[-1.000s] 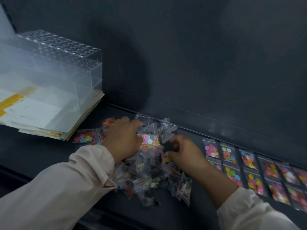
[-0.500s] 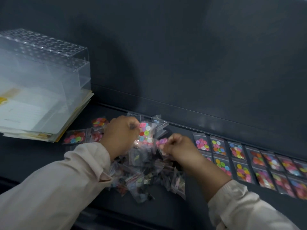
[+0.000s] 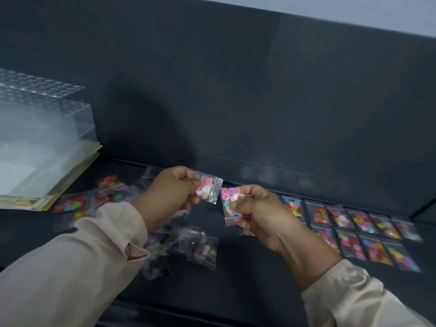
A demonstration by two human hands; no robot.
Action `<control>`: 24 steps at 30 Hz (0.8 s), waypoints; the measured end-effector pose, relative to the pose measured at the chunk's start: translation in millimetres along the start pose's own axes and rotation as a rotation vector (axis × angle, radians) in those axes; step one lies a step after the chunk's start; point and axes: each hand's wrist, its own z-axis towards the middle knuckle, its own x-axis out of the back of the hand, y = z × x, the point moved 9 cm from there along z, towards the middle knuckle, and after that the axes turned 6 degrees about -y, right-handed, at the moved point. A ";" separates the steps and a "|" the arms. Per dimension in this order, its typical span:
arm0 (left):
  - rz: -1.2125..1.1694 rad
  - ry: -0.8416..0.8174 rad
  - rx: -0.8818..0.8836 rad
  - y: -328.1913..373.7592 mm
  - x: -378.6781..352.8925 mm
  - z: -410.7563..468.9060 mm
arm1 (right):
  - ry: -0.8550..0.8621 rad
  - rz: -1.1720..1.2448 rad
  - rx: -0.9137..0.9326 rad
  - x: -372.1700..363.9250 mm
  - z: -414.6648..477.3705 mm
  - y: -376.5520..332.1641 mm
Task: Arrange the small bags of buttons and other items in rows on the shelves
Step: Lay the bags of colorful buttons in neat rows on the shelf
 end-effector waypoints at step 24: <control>0.125 -0.312 0.180 1.2 -394.2 -46.8 | 0.624 -0.879 0.309 392.4 -184.2 -13.6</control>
